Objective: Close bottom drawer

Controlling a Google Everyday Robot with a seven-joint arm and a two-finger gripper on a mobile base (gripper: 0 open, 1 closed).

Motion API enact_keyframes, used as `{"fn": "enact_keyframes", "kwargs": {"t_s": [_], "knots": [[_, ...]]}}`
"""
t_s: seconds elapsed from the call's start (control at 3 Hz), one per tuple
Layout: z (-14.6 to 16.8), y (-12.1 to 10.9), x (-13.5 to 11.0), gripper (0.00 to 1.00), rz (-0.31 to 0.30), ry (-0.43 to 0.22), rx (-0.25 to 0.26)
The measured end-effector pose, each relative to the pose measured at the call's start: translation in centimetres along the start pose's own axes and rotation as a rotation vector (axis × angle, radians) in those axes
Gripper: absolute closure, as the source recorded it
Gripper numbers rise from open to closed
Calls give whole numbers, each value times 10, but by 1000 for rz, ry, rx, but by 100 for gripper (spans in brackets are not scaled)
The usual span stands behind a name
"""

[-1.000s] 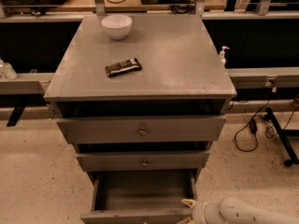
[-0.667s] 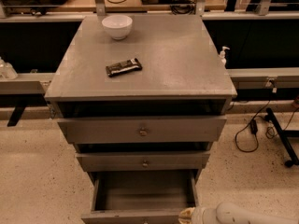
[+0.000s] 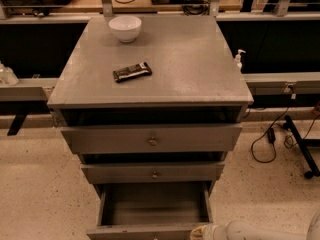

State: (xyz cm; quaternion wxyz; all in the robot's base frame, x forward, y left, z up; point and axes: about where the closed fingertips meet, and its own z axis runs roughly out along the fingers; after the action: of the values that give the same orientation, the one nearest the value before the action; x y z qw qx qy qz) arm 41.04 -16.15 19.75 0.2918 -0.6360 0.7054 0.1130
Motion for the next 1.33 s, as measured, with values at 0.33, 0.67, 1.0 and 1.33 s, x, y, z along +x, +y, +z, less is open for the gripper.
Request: {"fn": "enact_keyframes", "kwargs": {"t_s": [0.33,0.67,1.0,1.33], "knots": [[21,12,-4,100,-3,-39,-52],[49,26,-10,100,-6,-81,-96],[66,29,-12,100,26,-107,-93],[82,17,-16,100,74,-118,-44]]}}
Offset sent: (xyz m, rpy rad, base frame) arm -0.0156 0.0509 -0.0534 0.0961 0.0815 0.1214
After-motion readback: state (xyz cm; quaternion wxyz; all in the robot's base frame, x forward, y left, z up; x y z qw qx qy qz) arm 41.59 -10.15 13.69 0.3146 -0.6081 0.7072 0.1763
